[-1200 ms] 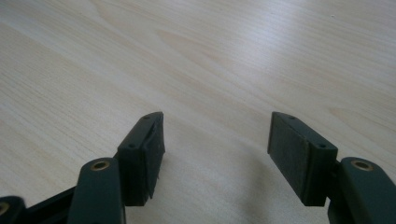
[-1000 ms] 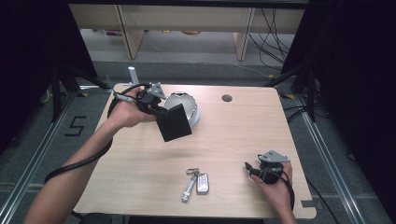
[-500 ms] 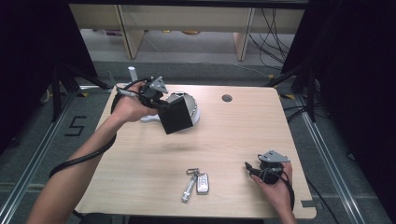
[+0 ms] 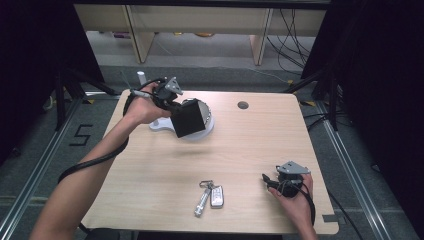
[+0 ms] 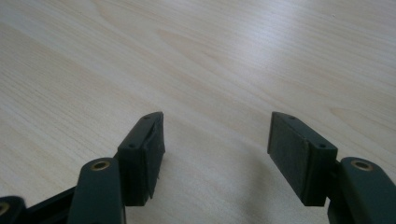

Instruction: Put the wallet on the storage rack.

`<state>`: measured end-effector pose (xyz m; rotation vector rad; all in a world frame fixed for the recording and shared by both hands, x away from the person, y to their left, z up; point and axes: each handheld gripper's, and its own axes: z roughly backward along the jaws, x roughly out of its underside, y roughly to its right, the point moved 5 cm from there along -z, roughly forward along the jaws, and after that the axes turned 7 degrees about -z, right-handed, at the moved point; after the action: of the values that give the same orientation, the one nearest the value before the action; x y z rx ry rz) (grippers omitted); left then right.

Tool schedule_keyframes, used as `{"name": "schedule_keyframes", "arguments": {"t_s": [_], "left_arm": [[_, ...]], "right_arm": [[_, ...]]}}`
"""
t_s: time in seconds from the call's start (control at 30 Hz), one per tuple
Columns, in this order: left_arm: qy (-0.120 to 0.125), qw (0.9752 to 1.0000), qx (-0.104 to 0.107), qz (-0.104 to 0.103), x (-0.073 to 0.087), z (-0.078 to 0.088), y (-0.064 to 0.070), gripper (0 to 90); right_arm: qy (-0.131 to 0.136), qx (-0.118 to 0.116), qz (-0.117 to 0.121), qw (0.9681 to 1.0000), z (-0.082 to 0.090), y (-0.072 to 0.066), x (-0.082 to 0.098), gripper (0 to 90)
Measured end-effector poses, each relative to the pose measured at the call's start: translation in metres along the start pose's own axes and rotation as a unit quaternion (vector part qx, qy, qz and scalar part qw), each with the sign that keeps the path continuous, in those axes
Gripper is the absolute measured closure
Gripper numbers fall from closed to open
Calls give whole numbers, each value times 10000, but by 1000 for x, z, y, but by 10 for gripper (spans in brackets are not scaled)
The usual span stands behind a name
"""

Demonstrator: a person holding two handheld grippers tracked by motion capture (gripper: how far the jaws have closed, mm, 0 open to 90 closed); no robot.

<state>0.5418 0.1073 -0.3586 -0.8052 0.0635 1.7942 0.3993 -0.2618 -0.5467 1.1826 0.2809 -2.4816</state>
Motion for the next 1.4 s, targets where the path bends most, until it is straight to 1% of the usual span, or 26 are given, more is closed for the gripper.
{"name": "schedule_keyframes", "arguments": {"t_s": [0.07,0.17,0.2,0.27,0.3,0.33,0.4,0.47,0.5,0.53,0.57,0.7,0.73,0.8,0.9,1.03,1.07,1.1,1.13,1.17,1.2,1.23,1.27,1.37,1.4], "left_arm": [[-54,10000,-42,-30,-3,0,-3,809],[-177,9995,-119,-237,-7,-1,-6,808],[-242,9992,-102,-291,-8,-1,-7,809],[-257,9991,-79,-330,-11,-3,-8,809],[-298,9987,-80,-398,-12,-4,-9,808],[-344,9984,-84,-440,-13,-4,-9,808],[-377,9981,-85,-484,-15,-6,-10,808],[-364,9982,-56,-471,-16,-8,-11,808],[-359,9984,-50,-443,-17,-8,-12,808],[-350,9984,-41,-439,-17,-10,-12,808],[-358,9984,-35,-431,-17,-11,-12,808],[-316,9987,-92,-386,-19,-15,-15,808],[-324,9987,-82,-387,-19,-15,-16,808],[-264,9990,-81,-363,-21,-17,-17,808],[-288,9989,-93,-366,-22,-19,-18,807],[-347,9984,-88,-434,-22,-23,-21,807],[-298,9986,-114,-432,-23,-25,-21,807],[-293,9985,-106,-444,-23,-26,-21,806],[-289,9986,-87,-442,-24,-28,-21,806],[-337,9984,-69,-449,-24,-29,-21,806],[-357,9983,-54,-456,-24,-30,-21,806],[-378,9983,-49,-443,-24,-31,-22,806],[-382,9983,-62,-435,-23,-33,-22,806],[-419,9981,-106,-437,-23,-36,-24,805],[-441,9979,-116,-461,-23,-37,-24,805]], "right_arm": [[3,2,4,10000,0,0,0,375],[19,-4,-23,10000,0,0,0,375],[21,-7,-30,10000,0,0,0,376],[10,-5,-15,10000,0,0,0,376],[-3,-4,12,10000,0,0,0,375],[52,6,65,10000,-1,1,0,376],[60,7,69,10000,-1,0,0,375],[41,7,64,10000,-1,1,0,375],[9,1,-4,10000,0,0,0,376],[34,10,61,10000,-1,1,0,376],[4,12,78,10000,-1,1,0,376],[40,-6,82,10000,-1,0,0,376],[42,-6,79,10000,-1,0,0,376],[15,16,79,10000,-1,0,0,376],[32,-8,81,10000,-1,0,0,376],[31,-8,84,10000,-1,0,0,376],[10,17,80,10000,-1,0,0,376],[-18,10,1,10000,0,-1,0,376],[-13,11,2,10000,0,-1,0,376],[-8,10,4,10000,0,-1,0,376],[21,15,76,10000,-1,0,0,376],[21,15,61,10000,-1,-1,0,376],[38,15,91,10000,-1,0,0,376],[53,-8,91,9999,-1,0,0,376],[94,-19,76,9999,-2,0,0,376]]}}
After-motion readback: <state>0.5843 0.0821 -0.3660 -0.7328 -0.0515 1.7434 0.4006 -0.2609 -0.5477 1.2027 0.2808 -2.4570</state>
